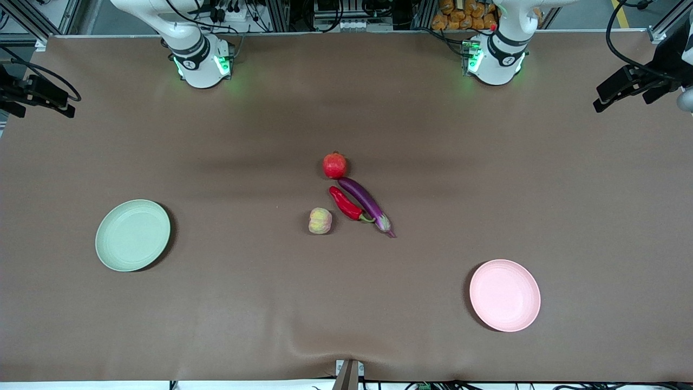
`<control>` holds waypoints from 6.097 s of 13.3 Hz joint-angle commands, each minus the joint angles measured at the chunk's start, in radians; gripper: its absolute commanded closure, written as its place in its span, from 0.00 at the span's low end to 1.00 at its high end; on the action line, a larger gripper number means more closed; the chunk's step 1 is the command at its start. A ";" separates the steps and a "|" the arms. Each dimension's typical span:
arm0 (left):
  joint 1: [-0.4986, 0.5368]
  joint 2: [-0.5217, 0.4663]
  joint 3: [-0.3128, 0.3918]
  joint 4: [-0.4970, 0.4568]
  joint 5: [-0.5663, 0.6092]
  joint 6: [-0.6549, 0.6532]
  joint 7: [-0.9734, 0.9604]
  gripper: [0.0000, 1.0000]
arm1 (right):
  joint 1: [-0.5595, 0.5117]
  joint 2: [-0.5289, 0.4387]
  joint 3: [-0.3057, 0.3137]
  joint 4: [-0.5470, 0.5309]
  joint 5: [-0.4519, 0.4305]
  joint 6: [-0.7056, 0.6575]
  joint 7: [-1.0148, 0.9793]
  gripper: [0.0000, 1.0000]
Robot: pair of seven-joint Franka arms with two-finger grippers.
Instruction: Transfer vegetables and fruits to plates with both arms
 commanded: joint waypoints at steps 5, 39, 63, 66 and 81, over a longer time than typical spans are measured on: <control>0.001 0.003 -0.001 0.007 -0.004 -0.016 0.024 0.00 | -0.025 0.011 0.007 0.013 0.007 -0.017 -0.002 0.00; -0.441 0.905 -0.170 0.045 0.283 0.899 -1.355 0.11 | 0.243 0.356 0.012 -0.066 0.336 0.222 0.269 0.00; 0.084 0.765 -0.219 0.063 0.252 0.719 -0.364 1.00 | 0.785 0.494 0.007 -0.239 0.303 0.739 0.685 0.00; 0.147 0.841 -0.221 0.094 0.199 0.820 -0.349 1.00 | 0.811 0.527 0.010 -0.233 0.177 0.763 0.687 0.00; 0.165 1.017 -0.176 0.238 -0.125 0.997 -0.336 1.00 | 0.895 0.689 0.009 -0.231 0.171 0.963 0.754 0.00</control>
